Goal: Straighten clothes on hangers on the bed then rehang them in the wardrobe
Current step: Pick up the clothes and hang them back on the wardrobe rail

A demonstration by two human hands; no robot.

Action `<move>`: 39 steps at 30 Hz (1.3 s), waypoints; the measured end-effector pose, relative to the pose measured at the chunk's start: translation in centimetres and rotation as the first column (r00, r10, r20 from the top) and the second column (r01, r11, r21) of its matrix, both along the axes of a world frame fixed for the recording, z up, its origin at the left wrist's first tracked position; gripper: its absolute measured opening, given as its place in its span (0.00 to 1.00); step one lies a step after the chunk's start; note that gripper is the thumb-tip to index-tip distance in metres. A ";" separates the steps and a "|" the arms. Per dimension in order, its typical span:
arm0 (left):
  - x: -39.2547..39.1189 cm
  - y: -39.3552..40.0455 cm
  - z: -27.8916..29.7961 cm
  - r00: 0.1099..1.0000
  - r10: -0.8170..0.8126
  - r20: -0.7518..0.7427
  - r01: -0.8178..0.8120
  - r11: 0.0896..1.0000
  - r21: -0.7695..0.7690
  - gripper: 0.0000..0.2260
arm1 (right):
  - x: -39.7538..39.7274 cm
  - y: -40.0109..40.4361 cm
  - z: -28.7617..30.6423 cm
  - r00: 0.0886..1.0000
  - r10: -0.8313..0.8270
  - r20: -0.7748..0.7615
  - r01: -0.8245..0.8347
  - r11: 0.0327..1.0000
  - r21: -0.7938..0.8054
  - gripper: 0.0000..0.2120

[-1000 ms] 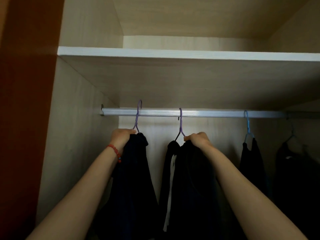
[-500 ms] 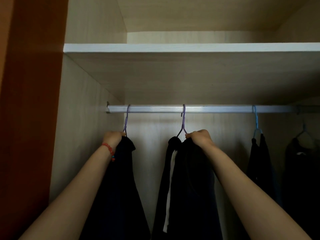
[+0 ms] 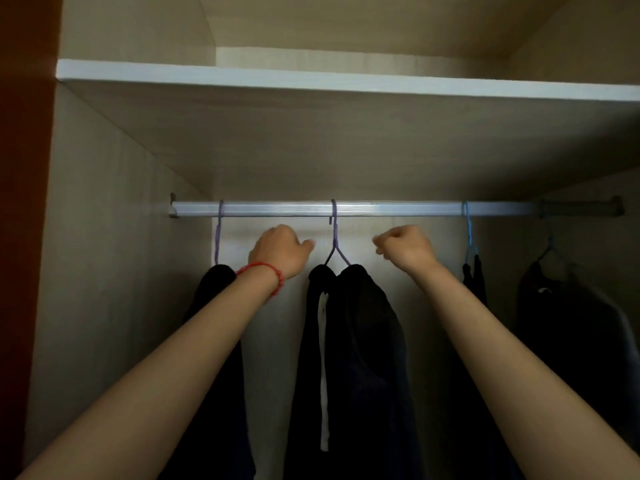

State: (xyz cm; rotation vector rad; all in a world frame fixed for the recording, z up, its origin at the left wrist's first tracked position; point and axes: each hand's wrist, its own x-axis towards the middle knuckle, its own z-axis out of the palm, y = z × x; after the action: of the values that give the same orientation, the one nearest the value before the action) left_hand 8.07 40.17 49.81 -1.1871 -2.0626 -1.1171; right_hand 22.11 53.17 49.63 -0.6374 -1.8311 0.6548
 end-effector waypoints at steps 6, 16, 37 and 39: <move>3.8 5.6 -0.3 0.976 -0.120 0.180 0.131 0.990 -0.049 0.22 | 6.7 2.5 0.4 0.857 -0.498 0.131 0.474 0.863 0.175 0.12; 3.4 7.6 -1.2 0.915 -0.160 0.372 0.158 0.987 0.036 0.15 | 8.8 5.3 -2.9 0.750 -0.467 0.469 0.504 0.862 0.053 0.12; 2.5 7.8 -2.1 0.864 -0.221 0.451 0.171 0.974 0.151 0.12 | 5.8 3.6 -4.7 0.900 -0.325 0.290 0.319 0.945 0.067 0.13; 2.3 7.8 -2.1 0.865 -0.225 0.449 0.171 0.972 0.159 0.12 | 6.1 3.7 -4.7 0.905 -0.330 0.269 0.332 0.942 0.038 0.12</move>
State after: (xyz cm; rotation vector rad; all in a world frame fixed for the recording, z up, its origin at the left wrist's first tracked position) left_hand 10.42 47.97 47.70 -1.1798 -2.2105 -1.7395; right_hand 28.24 56.84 44.89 -1.0607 -1.9062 0.3587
